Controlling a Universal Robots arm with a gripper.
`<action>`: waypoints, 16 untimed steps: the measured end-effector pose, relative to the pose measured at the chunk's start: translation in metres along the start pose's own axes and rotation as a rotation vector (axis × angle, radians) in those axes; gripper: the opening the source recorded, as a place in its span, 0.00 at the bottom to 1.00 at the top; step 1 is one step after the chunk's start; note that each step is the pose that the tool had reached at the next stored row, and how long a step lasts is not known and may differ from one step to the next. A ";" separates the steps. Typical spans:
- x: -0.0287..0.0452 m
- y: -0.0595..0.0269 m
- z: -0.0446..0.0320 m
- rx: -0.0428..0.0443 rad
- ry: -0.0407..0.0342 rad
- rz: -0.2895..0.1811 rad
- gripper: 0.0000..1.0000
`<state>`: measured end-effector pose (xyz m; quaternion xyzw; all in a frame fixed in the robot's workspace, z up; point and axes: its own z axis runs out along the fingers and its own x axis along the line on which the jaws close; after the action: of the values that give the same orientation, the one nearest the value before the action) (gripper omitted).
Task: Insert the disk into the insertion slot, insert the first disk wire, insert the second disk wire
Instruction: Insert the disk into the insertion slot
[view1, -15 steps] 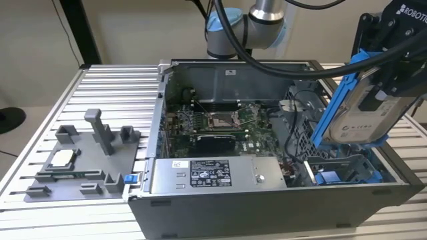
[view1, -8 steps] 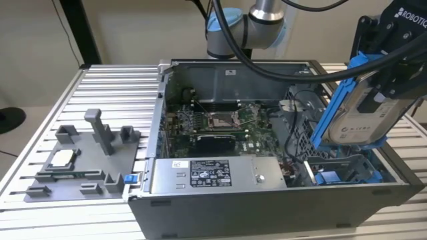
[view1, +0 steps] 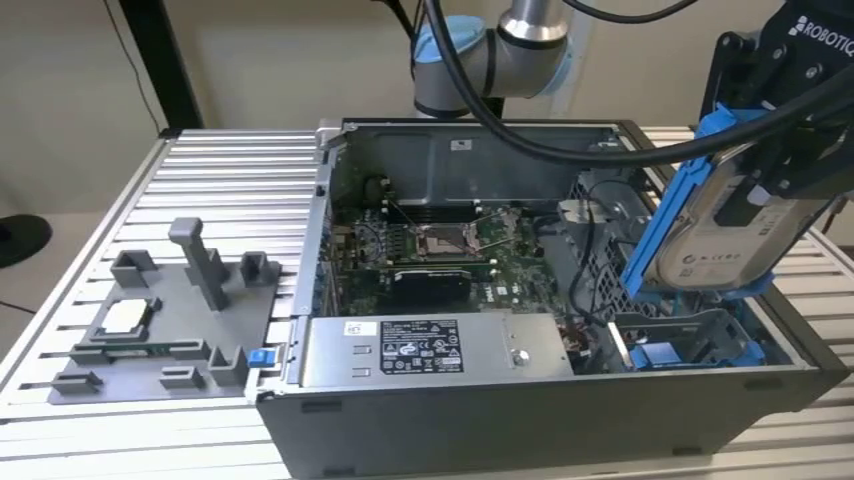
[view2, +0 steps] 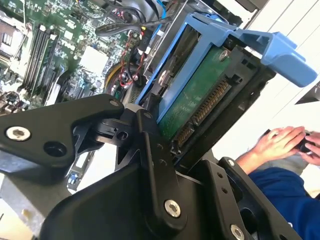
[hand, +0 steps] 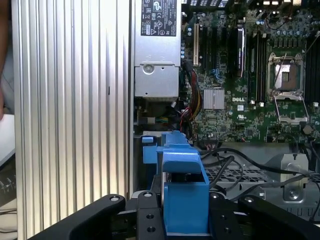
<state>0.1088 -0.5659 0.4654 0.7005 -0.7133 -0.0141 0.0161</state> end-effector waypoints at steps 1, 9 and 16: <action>0.0000 0.0000 0.0004 0.0001 -0.0003 0.000 0.00; 0.0027 -0.0026 0.0066 0.0001 0.0000 0.002 0.00; 0.0079 -0.0065 0.0119 0.0000 -0.0003 0.005 0.00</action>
<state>0.1146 -0.5740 0.4533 0.6987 -0.7151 -0.0141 0.0160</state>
